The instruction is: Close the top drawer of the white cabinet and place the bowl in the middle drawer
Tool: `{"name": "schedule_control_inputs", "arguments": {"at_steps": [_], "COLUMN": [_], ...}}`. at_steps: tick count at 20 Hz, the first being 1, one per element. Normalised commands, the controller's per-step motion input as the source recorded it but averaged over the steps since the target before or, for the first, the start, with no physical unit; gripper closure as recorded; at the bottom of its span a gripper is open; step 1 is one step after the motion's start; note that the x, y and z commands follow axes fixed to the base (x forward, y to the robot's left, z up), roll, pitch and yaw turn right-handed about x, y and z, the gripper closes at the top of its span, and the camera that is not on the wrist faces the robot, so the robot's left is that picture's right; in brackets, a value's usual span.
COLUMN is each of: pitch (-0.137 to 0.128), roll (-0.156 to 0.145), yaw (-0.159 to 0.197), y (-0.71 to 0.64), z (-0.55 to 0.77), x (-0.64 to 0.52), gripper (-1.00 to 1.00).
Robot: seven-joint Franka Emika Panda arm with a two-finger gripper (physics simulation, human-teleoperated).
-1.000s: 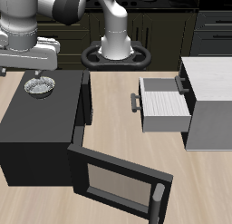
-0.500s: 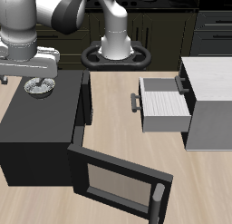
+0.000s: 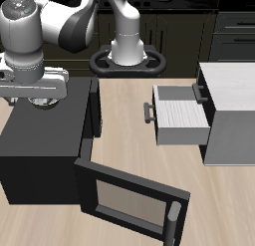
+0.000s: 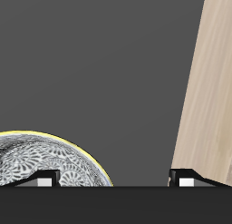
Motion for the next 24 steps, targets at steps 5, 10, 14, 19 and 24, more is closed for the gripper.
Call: {"name": "schedule_control_inputs", "arguments": {"at_steps": [5,10,14,19,24], "pitch": [0.003,-0.004,-0.007,-0.013,-0.013], "roll": [0.023,0.009,0.012,0.03,0.037], "yaw": [-0.001,-0.003,-0.005,-0.007,-0.008], "y": [0.08,0.05,0.05,0.17,0.26], "z": [-0.02,0.11,0.13,0.12,0.1], "x": [-0.05,-0.02,0.03,-0.02,-0.03], "gripper": [1.0,1.0,1.0,1.0,1.0]}}
